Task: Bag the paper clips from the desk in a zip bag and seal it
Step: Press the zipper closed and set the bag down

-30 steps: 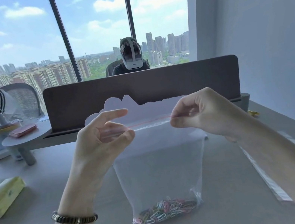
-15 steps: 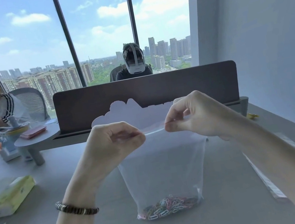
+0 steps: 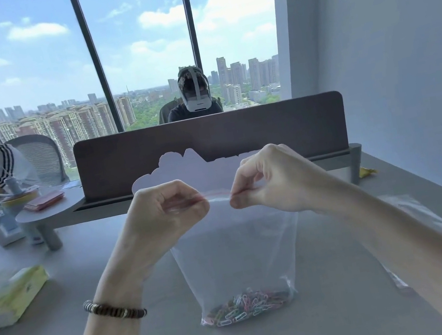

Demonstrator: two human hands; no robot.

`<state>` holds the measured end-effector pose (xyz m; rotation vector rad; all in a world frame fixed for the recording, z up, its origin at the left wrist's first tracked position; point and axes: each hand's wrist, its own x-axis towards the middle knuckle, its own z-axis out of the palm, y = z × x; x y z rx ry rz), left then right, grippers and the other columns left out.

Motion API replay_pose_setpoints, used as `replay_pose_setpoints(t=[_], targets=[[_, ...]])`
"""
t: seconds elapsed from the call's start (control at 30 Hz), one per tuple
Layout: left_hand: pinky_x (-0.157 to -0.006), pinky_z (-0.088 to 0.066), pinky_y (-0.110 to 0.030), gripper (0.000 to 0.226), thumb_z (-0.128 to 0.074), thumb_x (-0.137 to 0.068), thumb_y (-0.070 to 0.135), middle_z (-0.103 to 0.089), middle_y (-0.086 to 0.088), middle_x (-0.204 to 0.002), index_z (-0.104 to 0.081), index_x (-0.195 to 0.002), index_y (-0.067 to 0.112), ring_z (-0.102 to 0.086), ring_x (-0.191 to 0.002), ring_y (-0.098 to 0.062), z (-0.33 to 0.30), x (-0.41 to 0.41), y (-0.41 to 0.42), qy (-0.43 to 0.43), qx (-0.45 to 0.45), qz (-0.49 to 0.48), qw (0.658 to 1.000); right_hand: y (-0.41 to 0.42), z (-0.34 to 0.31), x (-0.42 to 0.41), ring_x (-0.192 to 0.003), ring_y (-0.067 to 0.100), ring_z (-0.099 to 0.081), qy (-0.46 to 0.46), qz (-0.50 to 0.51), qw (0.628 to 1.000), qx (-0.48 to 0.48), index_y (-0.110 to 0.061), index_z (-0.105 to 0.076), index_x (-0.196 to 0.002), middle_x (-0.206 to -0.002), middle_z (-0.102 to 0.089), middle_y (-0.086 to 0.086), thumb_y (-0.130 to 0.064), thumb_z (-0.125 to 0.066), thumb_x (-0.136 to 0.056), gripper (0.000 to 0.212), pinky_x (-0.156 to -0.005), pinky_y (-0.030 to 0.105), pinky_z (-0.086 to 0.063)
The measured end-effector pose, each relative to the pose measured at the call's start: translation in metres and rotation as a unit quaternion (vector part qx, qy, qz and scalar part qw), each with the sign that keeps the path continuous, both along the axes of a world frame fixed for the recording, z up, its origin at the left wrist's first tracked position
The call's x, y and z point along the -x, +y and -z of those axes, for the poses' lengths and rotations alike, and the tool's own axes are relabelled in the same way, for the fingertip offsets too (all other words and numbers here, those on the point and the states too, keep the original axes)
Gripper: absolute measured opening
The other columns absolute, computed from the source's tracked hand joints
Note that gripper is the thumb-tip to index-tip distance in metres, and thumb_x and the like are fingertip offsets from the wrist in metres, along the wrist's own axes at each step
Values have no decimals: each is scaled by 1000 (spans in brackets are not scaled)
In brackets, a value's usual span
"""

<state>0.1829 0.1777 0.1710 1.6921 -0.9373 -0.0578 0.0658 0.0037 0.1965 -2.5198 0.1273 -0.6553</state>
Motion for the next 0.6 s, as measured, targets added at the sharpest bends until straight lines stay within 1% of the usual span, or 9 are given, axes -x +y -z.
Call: replay_pose_setpoints(t=[0.07,0.13,0.23,0.27,0.33,0.4,0.43,0.53,0.6], targets=[[-60,-47,-12,12,-80,-75,8,-73,4,-69,-74,-71,16,-64,-61,-2,1,0,0,12,3,14,1000,1,2,0,-75,11,-66,-12,2,1000,7,-25,-78,-74,-71,-73,-5,-32,-79,-75,7,-78,29,-54],[-60,-46,-13,9,-81,-75,11,-73,2,-69,-76,-72,17,-62,-62,-1,4,1,-1,12,4,18,1000,2,2,0,-76,8,-66,-8,-2,1000,19,-25,-77,-74,-71,-73,-7,-33,-76,-77,9,-80,23,-52],[-61,-46,-15,9,-81,-76,9,-73,-10,-74,-77,-72,16,-61,-63,-4,7,2,-4,-5,14,15,1000,4,2,0,-78,6,-65,11,-13,1000,24,-24,-76,-76,-73,-73,-7,-34,-74,-79,10,-81,17,-46],[-61,-46,-15,9,-81,-75,8,-73,-11,-76,-77,-71,15,-62,-64,-5,7,1,-4,-8,20,17,1000,5,2,-1,-77,5,-65,13,-19,1000,20,-24,-77,-77,-73,-74,-6,-35,-75,-79,11,-80,15,-46],[-63,-47,-16,11,-81,-75,5,-72,-12,-77,-77,-71,14,-62,-66,-6,8,0,-5,-12,27,24,999,5,3,-4,-74,8,-66,5,-28,999,18,-24,-77,-75,-72,-74,-5,-34,-76,-79,10,-76,16,-49],[-64,-47,-20,10,-82,-74,6,-71,-14,-79,-78,-71,15,-61,-67,-9,8,-1,-6,-16,26,25,999,4,5,-7,-73,12,-65,-14,-24,999,17,-24,-77,-73,-70,-72,-5,-31,-77,-78,9,-72,22,-51],[-64,-46,-20,9,-82,-73,8,-71,-13,-79,-79,-72,16,-61,-68,-9,8,-1,-6,-15,26,23,999,3,5,-8,-73,13,-65,-20,-21,999,15,-24,-78,-73,-69,-71,-5,-31,-77,-78,8,-71,22,-51],[-66,-49,-12,15,-80,-74,5,-78,0,-79,-81,-79,18,-68,-72,-4,9,-5,-3,28,56,21,998,-4,7,-4,-75,8,-66,-14,-5,1000,11,-26,-78,-79,-72,-73,-7,-34,-75,-81,9,-71,25,-52],[-69,-51,-11,21,-78,-74,0,-79,4,-81,-80,-81,20,-71,-75,-3,13,-12,1,57,92,4,994,-16,7,1,-75,4,-67,-5,16,1000,2,-26,-77,-82,-77,-76,-9,-37,-74,-81,11,-67,21,-51]])
